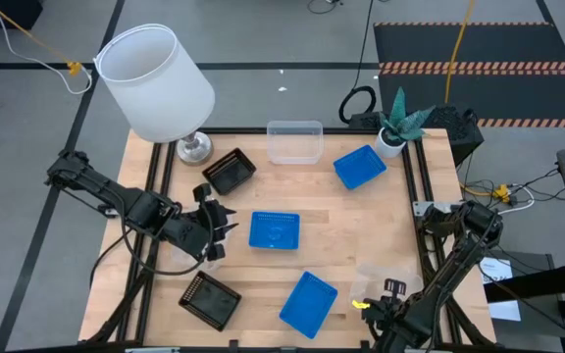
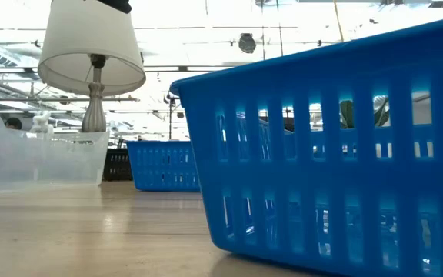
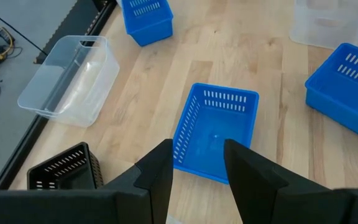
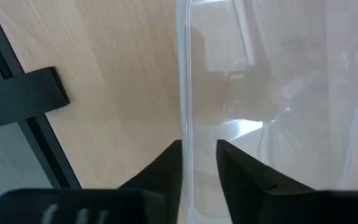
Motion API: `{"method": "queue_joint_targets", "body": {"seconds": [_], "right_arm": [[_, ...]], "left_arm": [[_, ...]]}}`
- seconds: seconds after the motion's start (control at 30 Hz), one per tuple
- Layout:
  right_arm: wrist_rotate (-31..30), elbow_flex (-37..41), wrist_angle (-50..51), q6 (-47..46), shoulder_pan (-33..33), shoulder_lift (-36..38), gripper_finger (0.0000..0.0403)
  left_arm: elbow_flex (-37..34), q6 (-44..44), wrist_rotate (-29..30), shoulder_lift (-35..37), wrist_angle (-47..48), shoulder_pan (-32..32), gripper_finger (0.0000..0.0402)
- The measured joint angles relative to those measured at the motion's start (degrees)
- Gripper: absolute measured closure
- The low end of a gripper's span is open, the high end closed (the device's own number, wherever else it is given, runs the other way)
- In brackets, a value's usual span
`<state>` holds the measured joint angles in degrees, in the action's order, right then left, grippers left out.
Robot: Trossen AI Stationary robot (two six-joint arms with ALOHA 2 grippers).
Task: Stack baskets by color
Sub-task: Stack the bottom right transparent bin on the top center transparent bin
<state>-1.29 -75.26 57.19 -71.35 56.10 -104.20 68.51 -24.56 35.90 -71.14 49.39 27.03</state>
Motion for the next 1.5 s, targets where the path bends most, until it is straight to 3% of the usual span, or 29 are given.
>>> {"method": "queue_joint_targets", "body": {"seconds": [0.23, 0.5, 0.63, 0.77, 1.1, 1.5], "right_arm": [[0.07, 0.0, 0.03, 0.6, 0.0, 0.0, 0.0397], [0.02, -1.28, 1.32, 0.3, -1.09, 2.11, 0.04], [-0.88, -5.89, 7.86, 3.08, -2.23, 2.64, 0.0401], [-5.48, -12.95, 16.23, 7.37, -3.81, 2.64, 0.0401], [-18.19, -26.79, 32.69, 30.14, -12.16, 2.67, 0.0402], [-19.95, -29.16, 27.17, 60.18, -33.83, 9.09, 0.0402]], "left_arm": [[0.0, 0.02, 0.0, 0.0, 0.0, 0.0, 0.0257], [0.0, 0.02, 0.0, -0.01, 0.0, 0.0, 0.0257], [0.0, 0.04, 0.0, -0.01, 0.0, 0.0, 0.0257], [0.0, 0.06, 0.0, -0.01, 0.0, 0.0, 0.0257], [0.0, -1.27, -0.02, 0.01, 0.0, 0.15, 0.0257], [0.0, 0.29, -0.05, -0.01, 0.09, 0.85, 0.0256]]}}
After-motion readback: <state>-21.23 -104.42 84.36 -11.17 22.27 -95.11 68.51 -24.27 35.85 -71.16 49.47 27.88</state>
